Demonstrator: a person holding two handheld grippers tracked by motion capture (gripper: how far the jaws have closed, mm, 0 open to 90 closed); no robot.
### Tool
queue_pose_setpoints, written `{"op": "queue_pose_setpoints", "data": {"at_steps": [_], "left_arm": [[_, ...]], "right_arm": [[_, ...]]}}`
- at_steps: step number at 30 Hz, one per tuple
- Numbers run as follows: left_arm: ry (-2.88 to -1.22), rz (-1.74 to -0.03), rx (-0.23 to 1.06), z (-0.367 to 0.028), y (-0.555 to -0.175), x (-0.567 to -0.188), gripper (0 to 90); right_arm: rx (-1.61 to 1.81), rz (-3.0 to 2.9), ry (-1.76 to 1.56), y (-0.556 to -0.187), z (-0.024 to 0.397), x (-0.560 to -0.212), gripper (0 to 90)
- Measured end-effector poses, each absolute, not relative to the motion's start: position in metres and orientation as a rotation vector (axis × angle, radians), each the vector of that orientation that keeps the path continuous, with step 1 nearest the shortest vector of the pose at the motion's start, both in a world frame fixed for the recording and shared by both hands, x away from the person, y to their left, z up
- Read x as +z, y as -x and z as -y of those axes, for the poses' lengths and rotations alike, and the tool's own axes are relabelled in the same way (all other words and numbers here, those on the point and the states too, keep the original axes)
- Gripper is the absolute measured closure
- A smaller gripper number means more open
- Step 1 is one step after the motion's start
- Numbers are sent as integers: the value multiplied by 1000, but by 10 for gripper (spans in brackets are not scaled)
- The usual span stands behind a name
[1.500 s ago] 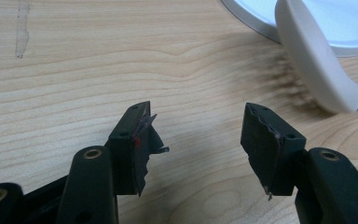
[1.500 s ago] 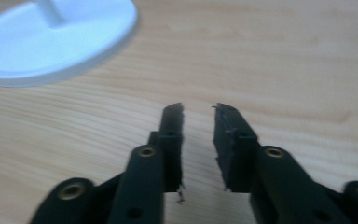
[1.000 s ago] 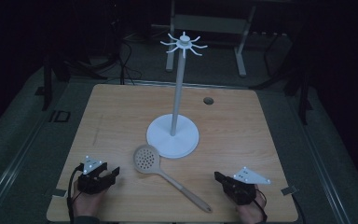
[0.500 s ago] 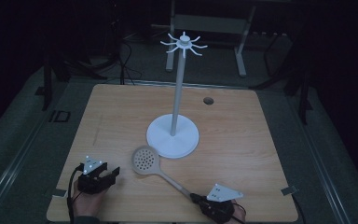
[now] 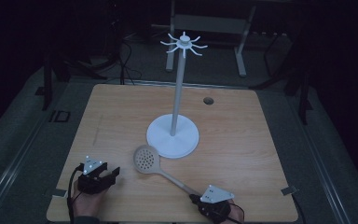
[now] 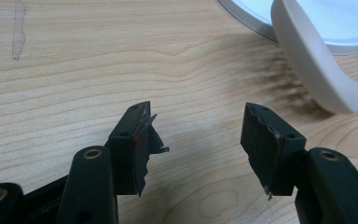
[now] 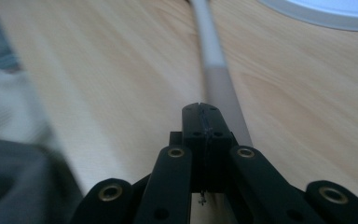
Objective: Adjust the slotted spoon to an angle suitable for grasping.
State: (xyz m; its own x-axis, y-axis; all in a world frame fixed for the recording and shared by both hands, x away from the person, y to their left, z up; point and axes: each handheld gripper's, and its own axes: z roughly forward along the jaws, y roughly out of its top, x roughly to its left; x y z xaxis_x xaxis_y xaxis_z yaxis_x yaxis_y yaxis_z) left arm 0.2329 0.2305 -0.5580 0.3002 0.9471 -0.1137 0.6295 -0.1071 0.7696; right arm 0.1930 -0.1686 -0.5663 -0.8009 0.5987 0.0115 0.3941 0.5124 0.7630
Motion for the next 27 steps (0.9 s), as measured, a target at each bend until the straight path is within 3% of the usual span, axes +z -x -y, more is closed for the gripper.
{"op": "queue_pose_setpoints", "data": {"at_steps": [20,27], "left_arm": [[-1835,-1412,537,-229,-234,-559,437],[-1835,-1410,535,-229,-234,-559,437]], "right_arm": [[1020,-2269,-1067,-283,187,-570,900],[1069,-2147,-1265,-288,217,-563,900]]}}
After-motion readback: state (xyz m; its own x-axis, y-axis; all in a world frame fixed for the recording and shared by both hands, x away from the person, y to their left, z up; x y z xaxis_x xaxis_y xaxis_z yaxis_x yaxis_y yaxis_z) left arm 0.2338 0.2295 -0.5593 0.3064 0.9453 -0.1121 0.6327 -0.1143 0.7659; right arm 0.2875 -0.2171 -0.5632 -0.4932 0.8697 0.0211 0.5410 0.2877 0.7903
